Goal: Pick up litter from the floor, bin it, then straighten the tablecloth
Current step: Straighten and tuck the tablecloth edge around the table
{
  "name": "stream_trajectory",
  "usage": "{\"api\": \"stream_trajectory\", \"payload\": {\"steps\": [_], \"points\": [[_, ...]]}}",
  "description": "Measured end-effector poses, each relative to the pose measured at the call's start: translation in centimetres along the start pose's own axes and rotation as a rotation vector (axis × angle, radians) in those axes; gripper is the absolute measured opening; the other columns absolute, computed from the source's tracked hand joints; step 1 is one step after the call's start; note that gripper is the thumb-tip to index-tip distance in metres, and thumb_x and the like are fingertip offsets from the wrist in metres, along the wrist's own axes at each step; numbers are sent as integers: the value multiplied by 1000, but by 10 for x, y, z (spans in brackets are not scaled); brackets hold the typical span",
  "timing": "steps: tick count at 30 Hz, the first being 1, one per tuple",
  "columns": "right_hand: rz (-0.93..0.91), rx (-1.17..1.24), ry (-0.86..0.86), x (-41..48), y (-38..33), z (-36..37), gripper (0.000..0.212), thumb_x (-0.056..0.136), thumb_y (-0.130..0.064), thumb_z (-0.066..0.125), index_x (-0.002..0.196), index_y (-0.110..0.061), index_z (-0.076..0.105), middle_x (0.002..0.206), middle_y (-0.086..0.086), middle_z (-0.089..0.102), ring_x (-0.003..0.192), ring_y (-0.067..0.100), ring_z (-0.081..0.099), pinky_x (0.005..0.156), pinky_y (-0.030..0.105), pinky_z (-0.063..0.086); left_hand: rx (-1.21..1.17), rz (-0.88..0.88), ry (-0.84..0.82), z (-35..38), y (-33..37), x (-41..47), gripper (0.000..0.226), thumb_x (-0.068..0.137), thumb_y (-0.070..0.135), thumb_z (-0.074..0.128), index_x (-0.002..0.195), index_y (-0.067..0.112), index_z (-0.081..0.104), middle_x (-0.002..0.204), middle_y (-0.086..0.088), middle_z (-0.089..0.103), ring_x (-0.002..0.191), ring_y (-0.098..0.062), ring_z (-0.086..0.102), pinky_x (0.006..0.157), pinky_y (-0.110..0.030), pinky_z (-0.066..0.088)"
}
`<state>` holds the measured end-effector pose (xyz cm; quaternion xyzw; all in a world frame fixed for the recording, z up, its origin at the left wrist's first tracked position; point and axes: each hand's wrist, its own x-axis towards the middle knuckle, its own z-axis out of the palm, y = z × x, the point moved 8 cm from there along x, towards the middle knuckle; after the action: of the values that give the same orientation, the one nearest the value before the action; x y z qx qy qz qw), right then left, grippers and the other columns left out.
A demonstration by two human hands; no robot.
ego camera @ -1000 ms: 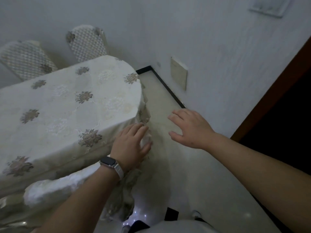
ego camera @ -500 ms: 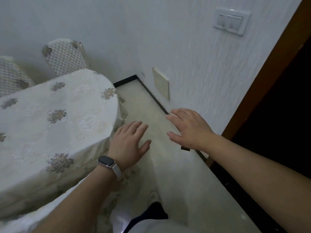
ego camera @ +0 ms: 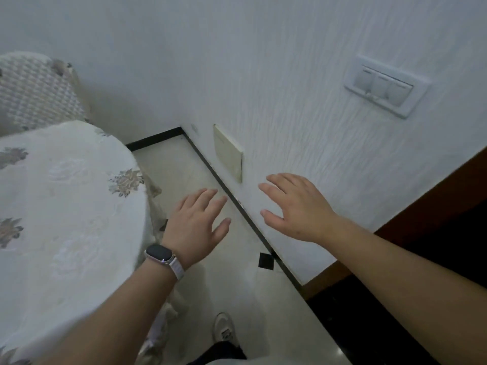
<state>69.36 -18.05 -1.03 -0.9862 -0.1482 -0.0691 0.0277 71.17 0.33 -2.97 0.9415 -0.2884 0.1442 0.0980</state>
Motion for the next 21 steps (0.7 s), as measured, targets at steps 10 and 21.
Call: {"api": "stream_trajectory", "payload": {"steps": [10,21], "points": [[-99,6,85,151,17,20,53,87,-50,48,128,-16,56,128,6,58,117,26,52,101,39,38,26,-65,-60,28,-112,96,50,89,47,48,128,19,59,133,-10,57,124,-31,51,102,-47,40],[-226,120,38,321,53,66,57,88,-52,44,132,-17,52,134,6,54,123,26,47,104,41,36,147,-250,-116,61,-199,196,53,89,50,42,130,20,57,133,-9,57,123,-30,51,100,-46,39]]}}
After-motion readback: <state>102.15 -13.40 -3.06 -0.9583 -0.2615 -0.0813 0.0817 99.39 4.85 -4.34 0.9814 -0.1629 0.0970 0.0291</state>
